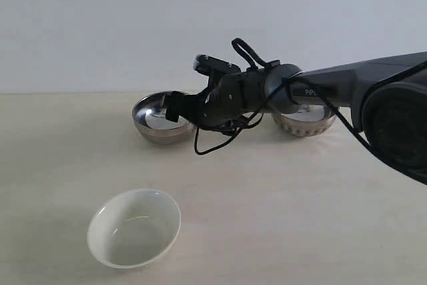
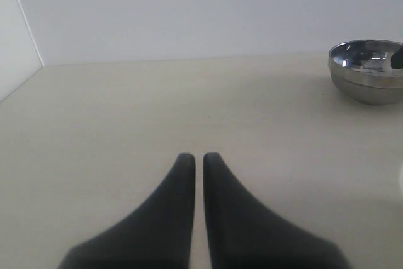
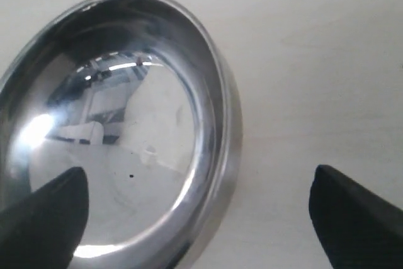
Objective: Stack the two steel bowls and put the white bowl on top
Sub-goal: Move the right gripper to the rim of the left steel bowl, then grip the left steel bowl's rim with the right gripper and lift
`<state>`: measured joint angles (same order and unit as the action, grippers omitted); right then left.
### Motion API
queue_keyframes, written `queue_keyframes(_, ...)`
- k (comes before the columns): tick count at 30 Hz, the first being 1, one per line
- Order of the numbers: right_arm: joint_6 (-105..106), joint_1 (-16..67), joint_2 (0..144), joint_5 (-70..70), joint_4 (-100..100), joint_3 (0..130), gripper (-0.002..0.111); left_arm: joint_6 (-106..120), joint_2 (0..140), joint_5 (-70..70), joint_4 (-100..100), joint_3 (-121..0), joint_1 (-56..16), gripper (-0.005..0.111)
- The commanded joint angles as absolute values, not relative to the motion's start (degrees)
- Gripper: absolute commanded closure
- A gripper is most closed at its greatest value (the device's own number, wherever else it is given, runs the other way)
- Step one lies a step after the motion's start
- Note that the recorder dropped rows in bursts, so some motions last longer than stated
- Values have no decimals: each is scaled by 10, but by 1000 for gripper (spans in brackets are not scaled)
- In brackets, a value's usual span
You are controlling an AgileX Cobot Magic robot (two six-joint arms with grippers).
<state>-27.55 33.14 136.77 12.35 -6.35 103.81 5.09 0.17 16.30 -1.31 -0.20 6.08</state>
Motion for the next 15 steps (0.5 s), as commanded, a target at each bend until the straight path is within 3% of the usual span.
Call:
queue_keyframes(1,-280,333,1367,107,-71,1042,23,44,0,163,-15,0,61,103)
queue_keyframes(15,-280,344,1367,102,-71,1042,23,44,0,163,-15,0,61,103)
